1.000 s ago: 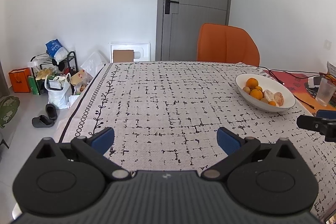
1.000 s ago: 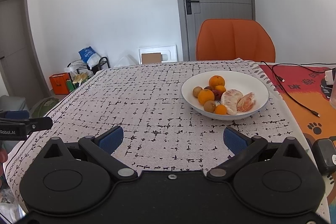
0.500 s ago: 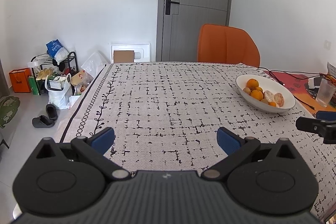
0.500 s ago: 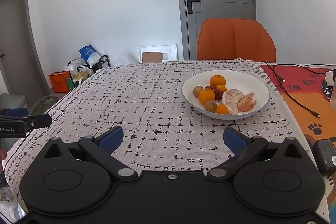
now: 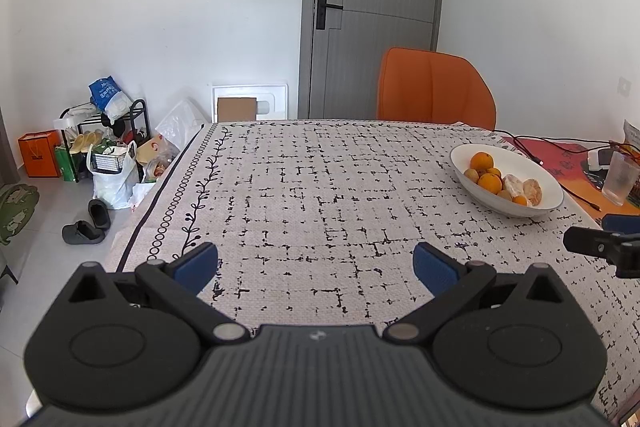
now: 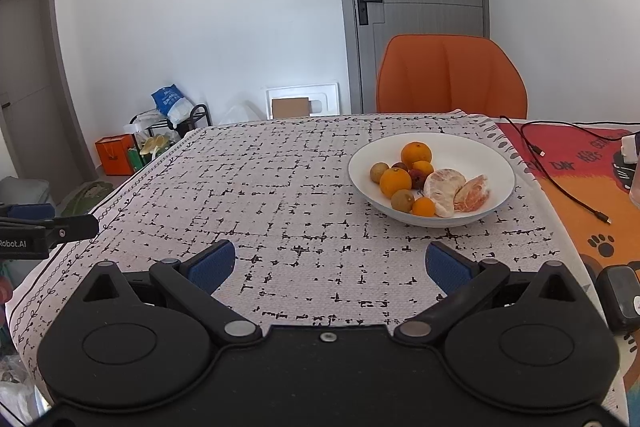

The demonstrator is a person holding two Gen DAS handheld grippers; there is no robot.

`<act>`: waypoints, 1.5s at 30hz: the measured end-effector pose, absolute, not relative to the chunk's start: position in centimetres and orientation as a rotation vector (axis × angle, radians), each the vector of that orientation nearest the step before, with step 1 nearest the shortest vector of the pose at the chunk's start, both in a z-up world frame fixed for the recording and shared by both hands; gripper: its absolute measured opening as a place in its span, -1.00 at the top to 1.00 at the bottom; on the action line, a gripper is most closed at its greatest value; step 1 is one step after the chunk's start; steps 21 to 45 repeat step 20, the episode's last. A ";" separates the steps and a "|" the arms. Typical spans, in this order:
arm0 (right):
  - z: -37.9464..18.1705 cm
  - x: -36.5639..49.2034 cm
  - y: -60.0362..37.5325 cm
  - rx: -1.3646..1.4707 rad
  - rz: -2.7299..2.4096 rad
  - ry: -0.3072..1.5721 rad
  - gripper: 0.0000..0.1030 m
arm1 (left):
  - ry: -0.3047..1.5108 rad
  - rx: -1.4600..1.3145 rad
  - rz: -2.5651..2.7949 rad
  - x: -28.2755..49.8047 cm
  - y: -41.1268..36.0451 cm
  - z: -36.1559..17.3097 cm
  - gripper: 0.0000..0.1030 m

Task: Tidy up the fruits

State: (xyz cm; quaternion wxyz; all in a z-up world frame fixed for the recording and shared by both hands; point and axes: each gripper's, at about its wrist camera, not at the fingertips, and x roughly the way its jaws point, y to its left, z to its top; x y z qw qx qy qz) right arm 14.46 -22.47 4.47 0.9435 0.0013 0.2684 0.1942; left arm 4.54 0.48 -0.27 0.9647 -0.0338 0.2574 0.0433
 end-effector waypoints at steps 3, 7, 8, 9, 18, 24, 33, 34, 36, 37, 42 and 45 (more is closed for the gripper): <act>4.5 14.4 -22.5 0.001 0.398 0.546 -1.00 | 0.518 -0.069 0.088 4.4 0.6 -0.1 -1.00; 4.4 14.4 -22.4 0.000 0.401 0.547 -1.00 | 0.519 -0.069 0.089 4.4 0.7 0.0 -1.00; 4.4 14.4 -22.4 -0.001 0.402 0.548 -1.00 | 0.519 -0.069 0.089 4.4 0.7 0.0 -1.00; 4.4 14.4 -22.4 -0.001 0.402 0.550 -1.00 | 0.520 -0.070 0.088 4.5 0.7 0.0 -1.00; 4.2 14.4 -22.4 -0.002 0.401 0.556 -1.00 | 0.524 -0.068 0.080 4.5 0.4 -0.3 -1.00; 4.1 14.5 -22.4 -0.002 0.402 0.557 -1.00 | 0.520 -0.066 0.075 4.4 0.3 -0.2 -1.00; 4.1 14.5 -22.4 -0.002 0.402 0.557 -1.00 | 0.520 -0.066 0.075 4.4 0.3 -0.2 -1.00; 4.1 14.5 -22.4 -0.002 0.402 0.557 -1.00 | 0.520 -0.066 0.075 4.4 0.3 -0.2 -1.00; 4.1 14.5 -22.4 -0.002 0.402 0.557 -1.00 | 0.520 -0.066 0.075 4.4 0.3 -0.2 -1.00; 4.1 14.5 -22.4 -0.002 0.402 0.557 -1.00 | 0.520 -0.066 0.075 4.4 0.3 -0.2 -1.00; 4.1 14.5 -22.4 -0.002 0.402 0.557 -1.00 | 0.520 -0.066 0.075 4.4 0.3 -0.2 -1.00; 4.1 14.5 -22.4 -0.002 0.402 0.557 -1.00 | 0.520 -0.066 0.075 4.4 0.3 -0.2 -1.00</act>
